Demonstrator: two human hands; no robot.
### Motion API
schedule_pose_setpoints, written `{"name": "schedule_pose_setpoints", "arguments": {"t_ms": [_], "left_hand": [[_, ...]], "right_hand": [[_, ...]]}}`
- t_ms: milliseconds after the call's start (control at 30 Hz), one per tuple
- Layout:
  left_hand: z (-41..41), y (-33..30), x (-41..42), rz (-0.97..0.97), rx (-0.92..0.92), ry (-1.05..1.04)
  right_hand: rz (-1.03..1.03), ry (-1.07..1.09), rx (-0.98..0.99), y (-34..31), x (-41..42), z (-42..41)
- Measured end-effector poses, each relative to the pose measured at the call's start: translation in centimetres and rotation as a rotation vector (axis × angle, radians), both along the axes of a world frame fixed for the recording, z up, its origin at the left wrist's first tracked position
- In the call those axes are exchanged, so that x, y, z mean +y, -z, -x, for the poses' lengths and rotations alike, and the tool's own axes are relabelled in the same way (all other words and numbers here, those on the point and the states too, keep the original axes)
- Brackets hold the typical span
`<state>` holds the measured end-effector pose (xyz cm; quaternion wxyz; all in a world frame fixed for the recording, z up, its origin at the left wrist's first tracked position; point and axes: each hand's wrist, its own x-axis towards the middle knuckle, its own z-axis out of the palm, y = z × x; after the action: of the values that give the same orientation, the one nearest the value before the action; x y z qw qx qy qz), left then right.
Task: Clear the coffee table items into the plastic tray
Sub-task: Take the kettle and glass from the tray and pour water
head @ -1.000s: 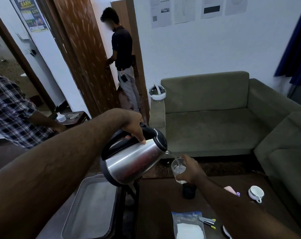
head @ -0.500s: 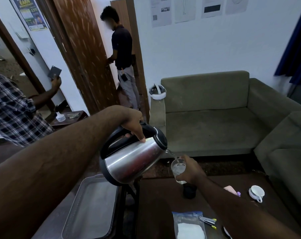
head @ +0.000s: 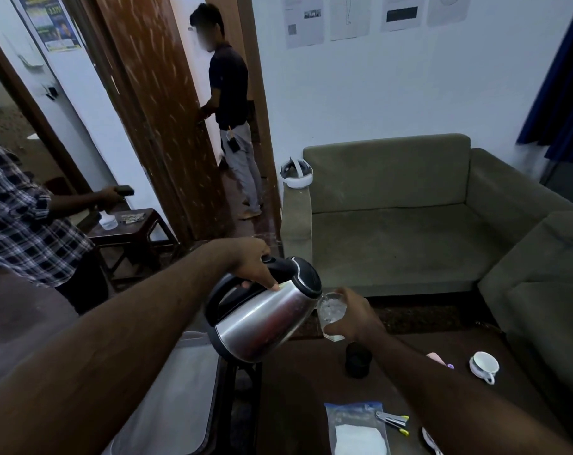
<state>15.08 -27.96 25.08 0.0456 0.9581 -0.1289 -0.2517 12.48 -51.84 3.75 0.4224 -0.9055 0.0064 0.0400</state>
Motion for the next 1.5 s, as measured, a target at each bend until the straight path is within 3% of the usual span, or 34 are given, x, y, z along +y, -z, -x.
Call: {"name": "schedule_pose_setpoints", "arguments": {"t_ms": [400,633,1000,1267,1500], "left_hand": [[1.2,6.1,2.0,0.225,-0.036,-0.100],[1.0,12.7,3.6,0.427,-0.087,-0.306],[1.5,29.7,3.3,0.581,-0.184,-0.844],[1.3,40.9,0.9,0.654,-0.289,-1.056],[-0.3,46.4,-1.0,0.710,-0.334,-1.066]], "right_hand": [[-0.039,0.005,-0.010,0.3,-0.3,-0.7],[0.059,0.003,0.041,3.1,-1.2,-2.6],[0.083,0.054,0.169,13.5,0.7,-5.1],[0.106,0.037,0.212,22.8,2.8,-6.4],[0.135,0.072,0.279,29.7,3.8,-7.1]]}}
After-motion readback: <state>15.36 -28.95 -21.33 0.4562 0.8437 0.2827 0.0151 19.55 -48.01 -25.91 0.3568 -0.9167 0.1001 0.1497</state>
